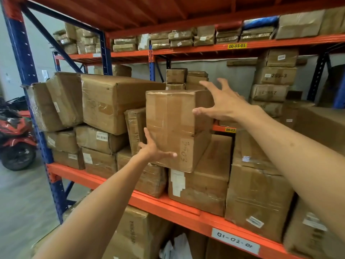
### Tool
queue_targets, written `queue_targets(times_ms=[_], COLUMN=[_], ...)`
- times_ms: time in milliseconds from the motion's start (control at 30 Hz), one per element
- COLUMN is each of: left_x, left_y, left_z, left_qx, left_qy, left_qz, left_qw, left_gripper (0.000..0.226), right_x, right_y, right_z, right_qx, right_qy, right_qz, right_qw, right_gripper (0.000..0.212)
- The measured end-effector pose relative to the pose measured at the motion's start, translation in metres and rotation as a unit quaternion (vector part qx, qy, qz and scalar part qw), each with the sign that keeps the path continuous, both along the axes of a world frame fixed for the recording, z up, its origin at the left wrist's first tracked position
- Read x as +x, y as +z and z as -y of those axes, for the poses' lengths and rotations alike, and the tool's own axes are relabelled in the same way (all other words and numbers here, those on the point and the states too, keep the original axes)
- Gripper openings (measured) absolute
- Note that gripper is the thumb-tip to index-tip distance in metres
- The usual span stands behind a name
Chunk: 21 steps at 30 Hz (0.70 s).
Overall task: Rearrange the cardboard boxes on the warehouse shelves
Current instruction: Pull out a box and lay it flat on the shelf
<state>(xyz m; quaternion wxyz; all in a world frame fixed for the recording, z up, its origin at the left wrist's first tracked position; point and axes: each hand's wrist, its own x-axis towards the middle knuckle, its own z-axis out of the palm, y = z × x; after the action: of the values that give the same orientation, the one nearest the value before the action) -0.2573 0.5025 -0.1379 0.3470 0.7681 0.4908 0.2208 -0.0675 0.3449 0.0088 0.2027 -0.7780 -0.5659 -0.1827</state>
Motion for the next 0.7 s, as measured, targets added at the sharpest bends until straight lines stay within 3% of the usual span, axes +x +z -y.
queue_targets(times_ms=[167, 467, 567, 700], left_x=[-0.002, 0.007, 0.009, 0.010], left_y=[-0.015, -0.036, -0.037, -0.038], left_z=[-0.017, -0.018, -0.019, -0.020], left_qx=[-0.006, 0.041, 0.052, 0.072], left_qy=[-0.059, -0.045, -0.035, -0.039], left_qz=[0.049, 0.141, 0.145, 0.155], left_qw=[0.997, 0.988, 0.987, 0.985], left_gripper=[0.166, 0.166, 0.165, 0.162], right_x=[-0.011, -0.042, -0.058, -0.051], right_y=[0.008, 0.042, 0.049, 0.047], right_z=[-0.053, -0.099, -0.114, -0.116], right_qx=[-0.051, -0.199, -0.251, -0.253], right_qy=[0.052, 0.012, -0.007, -0.005], right_qz=[0.013, 0.237, 0.252, 0.245], right_qw=[0.997, 0.951, 0.935, 0.936], right_gripper=[0.114, 0.135, 0.146, 0.147])
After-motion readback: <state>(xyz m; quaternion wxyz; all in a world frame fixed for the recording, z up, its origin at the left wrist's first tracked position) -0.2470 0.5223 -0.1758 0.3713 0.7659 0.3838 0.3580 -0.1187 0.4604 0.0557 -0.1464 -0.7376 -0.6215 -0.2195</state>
